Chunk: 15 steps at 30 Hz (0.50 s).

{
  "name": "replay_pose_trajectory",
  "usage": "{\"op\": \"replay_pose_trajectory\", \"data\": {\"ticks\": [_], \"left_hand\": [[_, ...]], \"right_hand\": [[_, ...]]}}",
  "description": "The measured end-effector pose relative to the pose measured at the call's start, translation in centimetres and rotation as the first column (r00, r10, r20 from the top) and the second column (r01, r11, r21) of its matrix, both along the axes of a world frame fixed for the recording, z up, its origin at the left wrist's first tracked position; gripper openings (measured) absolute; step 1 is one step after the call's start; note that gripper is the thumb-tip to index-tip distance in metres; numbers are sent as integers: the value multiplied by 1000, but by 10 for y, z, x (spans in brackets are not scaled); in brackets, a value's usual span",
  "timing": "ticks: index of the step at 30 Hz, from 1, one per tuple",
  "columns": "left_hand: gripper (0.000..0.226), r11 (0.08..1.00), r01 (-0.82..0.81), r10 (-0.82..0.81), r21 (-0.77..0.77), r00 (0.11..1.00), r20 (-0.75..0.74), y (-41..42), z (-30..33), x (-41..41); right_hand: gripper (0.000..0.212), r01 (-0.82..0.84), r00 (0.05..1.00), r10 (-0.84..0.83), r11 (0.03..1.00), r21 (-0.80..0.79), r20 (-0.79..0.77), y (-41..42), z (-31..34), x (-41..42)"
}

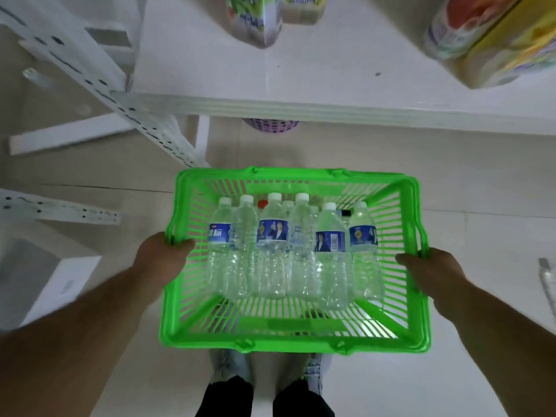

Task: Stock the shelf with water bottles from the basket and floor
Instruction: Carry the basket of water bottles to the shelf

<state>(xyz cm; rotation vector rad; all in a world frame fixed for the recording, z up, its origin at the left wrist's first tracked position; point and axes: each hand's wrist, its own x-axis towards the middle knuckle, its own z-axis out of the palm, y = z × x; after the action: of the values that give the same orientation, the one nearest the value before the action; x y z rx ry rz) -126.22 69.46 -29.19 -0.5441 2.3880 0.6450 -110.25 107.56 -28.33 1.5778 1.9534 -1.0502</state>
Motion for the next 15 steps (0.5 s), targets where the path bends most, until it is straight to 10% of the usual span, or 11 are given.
{"op": "replay_pose_trajectory", "data": {"ticks": [15], "left_hand": [[24, 998, -7, 7, -66, 1000, -9, 19, -111, -35]], "right_hand": [[16, 51, 998, -52, 998, 25, 25, 11, -108, -34]]}}
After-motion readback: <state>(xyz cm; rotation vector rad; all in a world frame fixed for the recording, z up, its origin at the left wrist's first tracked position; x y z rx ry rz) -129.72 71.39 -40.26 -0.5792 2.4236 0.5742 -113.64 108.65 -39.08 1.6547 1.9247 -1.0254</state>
